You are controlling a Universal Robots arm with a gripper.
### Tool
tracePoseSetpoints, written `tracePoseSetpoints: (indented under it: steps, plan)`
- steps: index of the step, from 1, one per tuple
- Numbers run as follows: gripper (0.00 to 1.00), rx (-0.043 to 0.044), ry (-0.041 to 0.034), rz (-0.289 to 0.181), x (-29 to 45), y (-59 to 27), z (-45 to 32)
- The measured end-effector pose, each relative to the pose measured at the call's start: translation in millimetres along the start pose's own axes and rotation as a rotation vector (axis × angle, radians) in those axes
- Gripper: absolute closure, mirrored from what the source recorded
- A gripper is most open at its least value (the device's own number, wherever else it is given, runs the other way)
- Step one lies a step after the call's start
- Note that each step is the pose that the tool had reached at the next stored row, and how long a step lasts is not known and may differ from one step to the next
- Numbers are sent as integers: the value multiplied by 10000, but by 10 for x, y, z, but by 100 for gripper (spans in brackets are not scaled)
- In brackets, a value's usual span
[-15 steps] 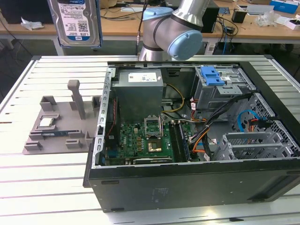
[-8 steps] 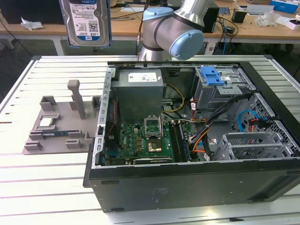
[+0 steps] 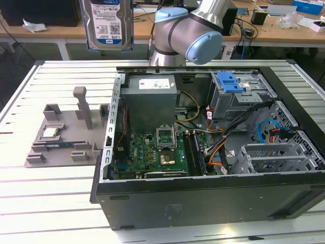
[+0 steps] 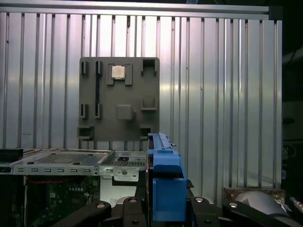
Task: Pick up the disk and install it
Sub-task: 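Pick up the disk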
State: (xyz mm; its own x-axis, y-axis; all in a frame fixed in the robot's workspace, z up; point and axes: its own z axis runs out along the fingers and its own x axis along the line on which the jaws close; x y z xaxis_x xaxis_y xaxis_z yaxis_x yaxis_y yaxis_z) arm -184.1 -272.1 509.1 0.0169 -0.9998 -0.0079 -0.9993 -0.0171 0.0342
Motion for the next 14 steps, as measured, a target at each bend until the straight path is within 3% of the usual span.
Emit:
tracePoseSetpoints:
  steps: [4, 7, 14]
  plan:
    - [63, -9, -1, 1, 3, -188, -7]
    - [63, -20, 0, -2, 7, -403, -14]
    - [63, -35, -1, -1, 11, -653, -23]
